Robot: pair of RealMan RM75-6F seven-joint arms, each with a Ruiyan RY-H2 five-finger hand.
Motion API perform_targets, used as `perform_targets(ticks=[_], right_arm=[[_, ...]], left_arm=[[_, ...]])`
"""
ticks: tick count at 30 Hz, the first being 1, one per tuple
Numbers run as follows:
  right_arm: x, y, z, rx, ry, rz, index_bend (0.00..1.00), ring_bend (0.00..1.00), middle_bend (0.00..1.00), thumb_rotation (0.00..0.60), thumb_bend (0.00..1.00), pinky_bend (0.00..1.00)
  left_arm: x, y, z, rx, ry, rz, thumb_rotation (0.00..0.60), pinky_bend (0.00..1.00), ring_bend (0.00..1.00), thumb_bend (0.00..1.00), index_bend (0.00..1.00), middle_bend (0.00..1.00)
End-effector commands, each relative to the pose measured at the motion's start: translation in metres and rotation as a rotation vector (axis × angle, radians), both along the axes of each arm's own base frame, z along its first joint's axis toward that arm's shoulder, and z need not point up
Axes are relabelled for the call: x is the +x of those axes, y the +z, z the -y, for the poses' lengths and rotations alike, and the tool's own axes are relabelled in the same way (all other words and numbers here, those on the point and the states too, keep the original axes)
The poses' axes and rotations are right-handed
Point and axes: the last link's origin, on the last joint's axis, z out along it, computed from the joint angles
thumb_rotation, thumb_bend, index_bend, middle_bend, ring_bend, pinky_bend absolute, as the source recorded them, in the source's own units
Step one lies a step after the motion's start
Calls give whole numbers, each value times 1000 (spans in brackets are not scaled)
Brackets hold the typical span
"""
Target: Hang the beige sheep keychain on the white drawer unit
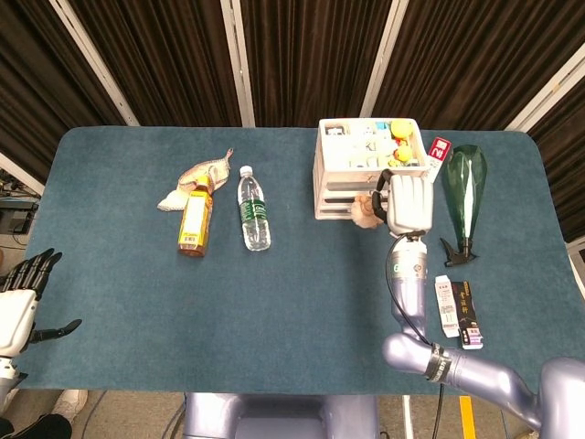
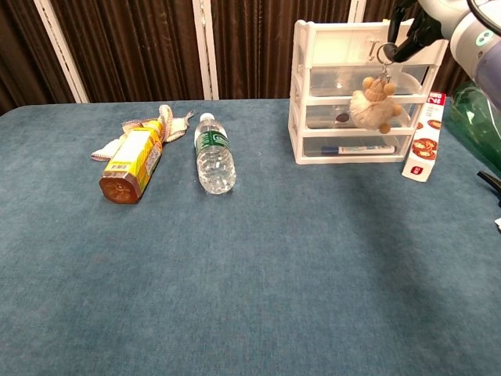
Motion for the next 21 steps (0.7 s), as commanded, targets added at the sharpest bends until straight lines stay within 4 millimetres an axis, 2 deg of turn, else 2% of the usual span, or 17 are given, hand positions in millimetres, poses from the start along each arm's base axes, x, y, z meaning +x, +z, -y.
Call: perform_targets(ticks=[1, 9, 21], right_arm=[[0, 3, 5, -25, -10, -8, 599, 1000, 1000, 600, 401, 1000], [-6, 6, 13, -54, -46, -28, 603, 1000, 1000, 600, 401, 1000], [-14, 6, 13, -67, -74, -37, 607, 1000, 1000, 600, 401, 1000]], left_arm=[[0, 0, 0, -1, 0, 1, 600, 0, 0, 0, 0, 0], [0, 0, 0, -5, 2, 5, 600, 0, 0, 0, 0, 0], [3, -1, 1, -7, -5, 6, 600, 0, 0, 0, 0, 0]])
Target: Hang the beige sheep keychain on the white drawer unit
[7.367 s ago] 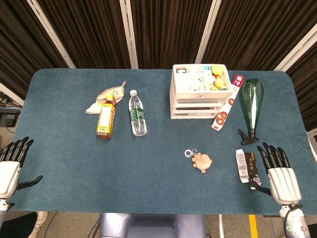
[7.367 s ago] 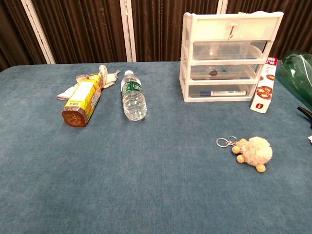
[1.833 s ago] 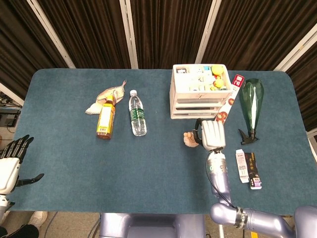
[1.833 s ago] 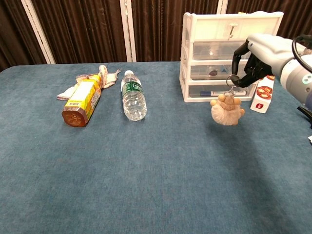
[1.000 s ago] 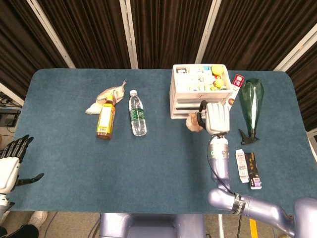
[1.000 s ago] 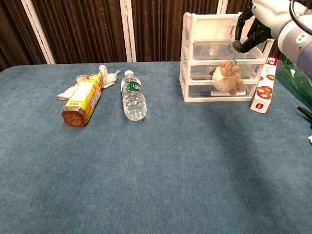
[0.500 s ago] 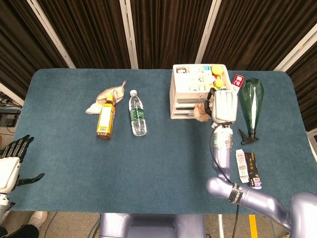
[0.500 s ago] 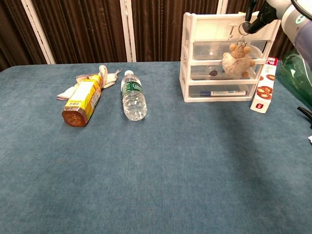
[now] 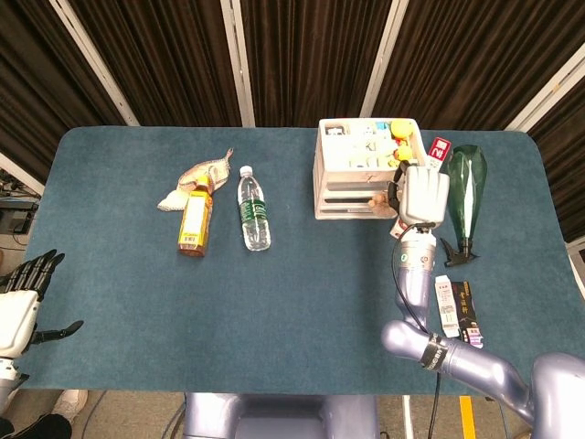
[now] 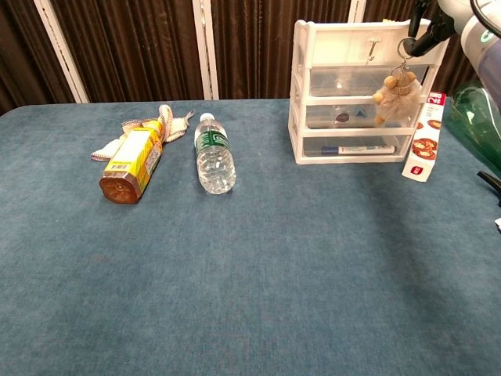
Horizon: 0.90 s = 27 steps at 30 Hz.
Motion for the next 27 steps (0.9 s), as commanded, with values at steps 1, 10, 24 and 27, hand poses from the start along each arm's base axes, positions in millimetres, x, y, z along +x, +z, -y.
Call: perform_targets(ticks=[1, 10, 24, 27], right_arm=[[1, -1, 0, -3, 2, -3, 607, 1000, 1000, 600, 402, 1000], [6, -8, -1, -7, 10, -6, 607, 1000, 1000, 600, 408, 1000], [16, -17, 5, -19, 18, 7, 608, 1000, 1000, 600, 410, 1000], [17, -18, 6, -22, 19, 8, 608, 1000, 1000, 600, 411, 1000]], left_arm=[[0, 0, 0, 1, -1, 1, 600, 0, 0, 0, 0, 0], [-1, 1, -1, 1, 1, 4, 600, 0, 0, 0, 0, 0], [-1, 2, -1, 0, 2, 8, 600, 0, 0, 0, 0, 0], [-1, 2, -1, 0, 3, 9, 600, 0, 0, 0, 0, 0]])
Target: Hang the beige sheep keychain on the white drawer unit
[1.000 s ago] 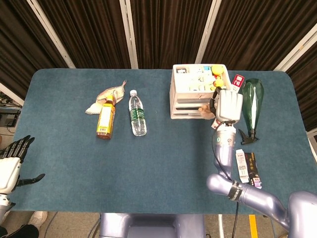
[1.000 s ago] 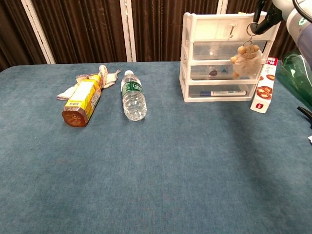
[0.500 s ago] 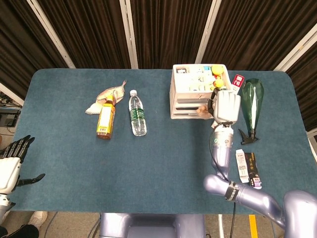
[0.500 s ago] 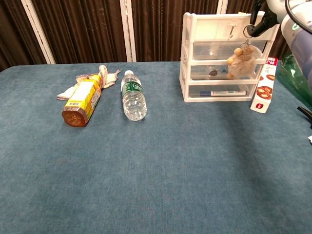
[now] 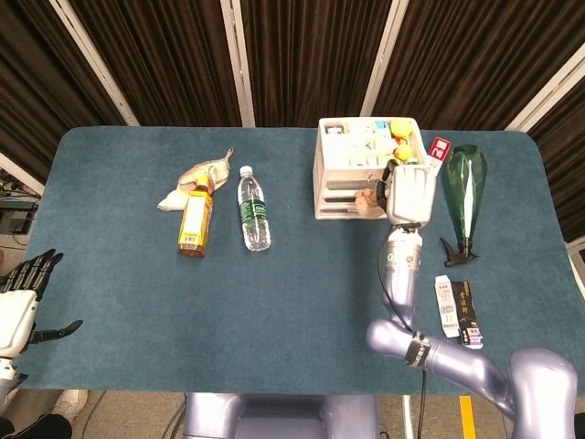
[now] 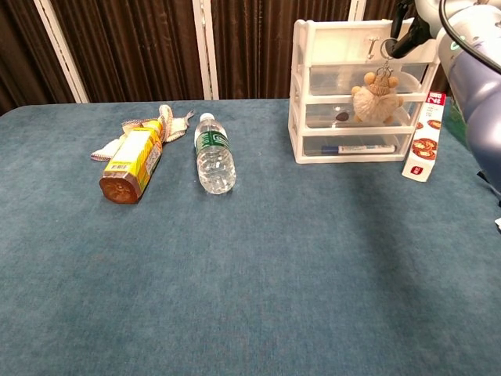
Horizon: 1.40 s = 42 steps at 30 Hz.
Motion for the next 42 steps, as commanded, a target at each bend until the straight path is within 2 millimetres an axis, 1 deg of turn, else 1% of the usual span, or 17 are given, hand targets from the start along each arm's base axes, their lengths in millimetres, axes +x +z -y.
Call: perform_targets(ticks=[1, 8, 21, 34, 36, 37, 39, 41, 42], right_arm=[[2, -2, 1, 0, 3, 4, 608, 1000, 1000, 600, 411, 1000], [7, -5, 2, 3, 15, 13, 608, 1000, 1000, 600, 411, 1000], [20, -12, -6, 10, 47, 37, 606, 1000, 1000, 600, 411, 1000], [21, -25, -14, 43, 51, 38, 595, 1000, 1000, 600, 401, 1000], [21, -27, -15, 50, 56, 39, 572, 1000, 1000, 600, 366, 1000], [22, -29, -16, 55, 61, 38, 544, 1000, 1000, 600, 330, 1000], [22, -31, -18, 62, 71, 27, 466, 1000, 1000, 600, 260, 996], [22, -33, -19, 70, 77, 19, 335, 1000, 1000, 600, 175, 982], [22, -34, -20, 76, 78, 11, 289, 1000, 1000, 600, 152, 976]], left_arm=[[0, 0, 0, 0, 0, 1, 600, 0, 0, 0, 0, 0], [0, 0, -1, -2, 1, 3, 600, 0, 0, 0, 0, 0], [0, 0, -1, -2, 0, 4, 600, 0, 0, 0, 0, 0], [0, 1, 0, 1, -4, 4, 600, 0, 0, 0, 0, 0], [0, 1, 0, 1, -4, 4, 600, 0, 0, 0, 0, 0], [0, 1, -1, 1, -4, 3, 600, 0, 0, 0, 0, 0], [0, 1, -1, 1, -4, 3, 600, 0, 0, 0, 0, 0], [0, 1, -1, 0, -3, 3, 600, 0, 0, 0, 0, 0], [0, 1, -1, 0, -3, 3, 600, 0, 0, 0, 0, 0]])
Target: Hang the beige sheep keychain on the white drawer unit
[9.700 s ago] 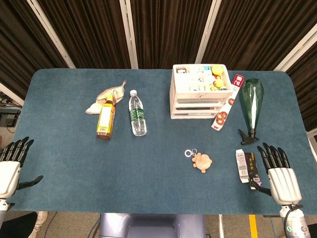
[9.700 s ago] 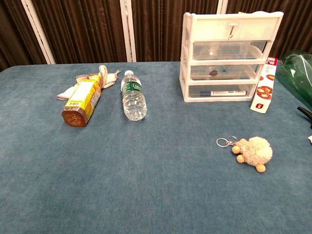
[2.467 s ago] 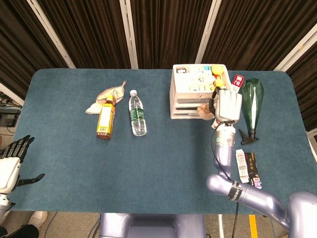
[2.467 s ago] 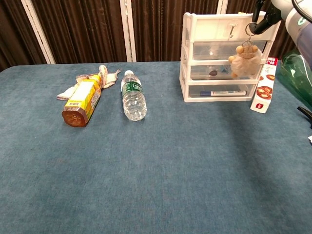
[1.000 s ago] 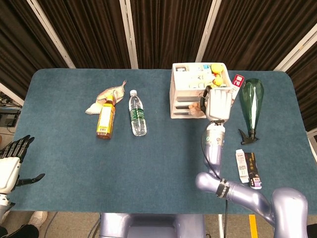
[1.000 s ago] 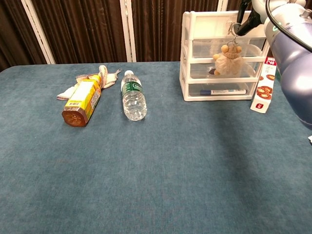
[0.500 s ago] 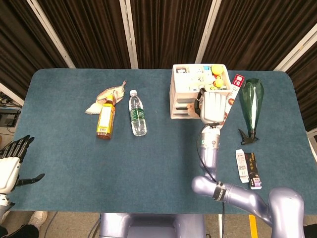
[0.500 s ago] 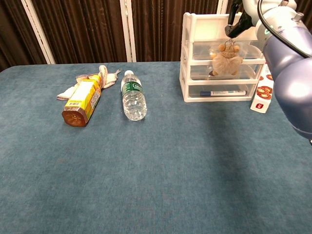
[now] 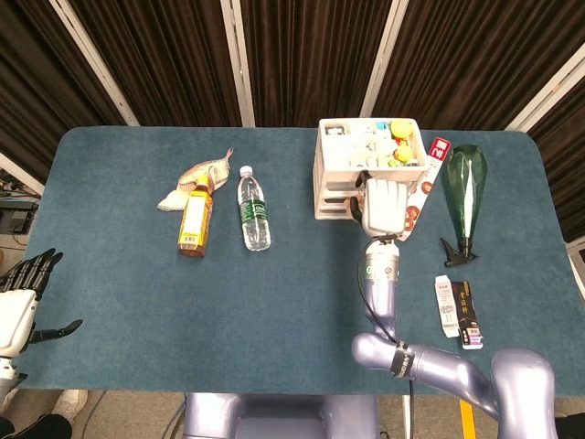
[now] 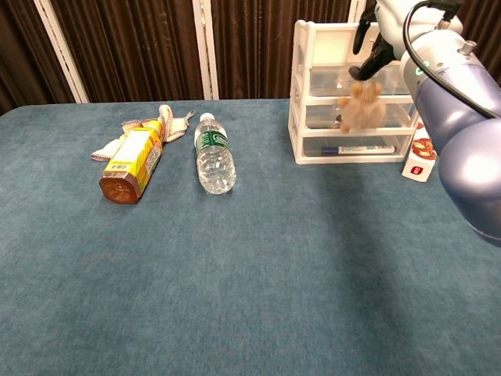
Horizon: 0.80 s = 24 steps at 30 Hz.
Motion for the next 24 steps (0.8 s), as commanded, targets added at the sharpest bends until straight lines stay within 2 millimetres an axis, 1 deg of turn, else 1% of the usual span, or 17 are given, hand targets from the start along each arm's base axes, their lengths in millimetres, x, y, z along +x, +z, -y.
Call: perform_targets(ticks=[1, 2, 4, 6, 10, 14, 17, 19, 21, 22, 23, 24], right_arm=[[-1, -2, -2, 14, 4, -18, 226, 1000, 1000, 600, 125, 969], [-1, -2, -2, 15, 4, -18, 169, 1000, 1000, 600, 108, 964], [-1, -1, -1, 21, 1, -22, 101, 1000, 1000, 600, 94, 959], [-1, 0, -2, 22, 0, -22, 68, 1000, 1000, 600, 90, 956], [-1, 4, -4, 7, 7, -14, 61, 1000, 1000, 600, 90, 954], [-6, 11, -13, -17, 30, 5, 59, 1000, 1000, 600, 90, 946], [-12, 23, -23, -43, 59, 30, 57, 999, 1000, 600, 90, 933], [-21, 34, -35, -53, 84, 45, 54, 985, 1000, 600, 90, 915], [-32, 44, -49, -59, 107, 45, 48, 943, 984, 600, 89, 878], [-40, 50, -58, -58, 118, 37, 44, 900, 950, 600, 89, 839], [-45, 54, -65, -53, 125, 34, 39, 837, 887, 600, 89, 779], [-54, 60, -75, -40, 133, 28, 37, 740, 829, 600, 89, 729]], left_arm=[[0, 0, 0, 1, 1, 0, 600, 0, 0, 0, 0, 0], [0, 0, 0, 1, 1, 0, 600, 0, 0, 0, 0, 0], [0, 1, 0, 2, 2, 0, 600, 0, 0, 0, 0, 0], [-1, 0, 0, 2, 2, 0, 600, 0, 0, 0, 0, 0], [0, 0, 0, 2, 0, 0, 600, 0, 0, 0, 0, 0], [-1, 1, 1, 2, 0, -2, 600, 0, 0, 0, 0, 0], [-1, 1, 1, 5, -1, -3, 600, 0, 0, 0, 0, 0], [-1, 2, 2, 7, -3, -4, 600, 0, 0, 0, 0, 0], [-1, 2, 3, 9, -7, -7, 600, 0, 0, 0, 0, 0], [-1, 2, 3, 9, -10, -10, 600, 0, 0, 0, 0, 0], [-1, 2, 4, 9, -11, -12, 600, 0, 0, 0, 0, 0], [-1, 2, 4, 10, -15, -16, 600, 0, 0, 0, 0, 0]])
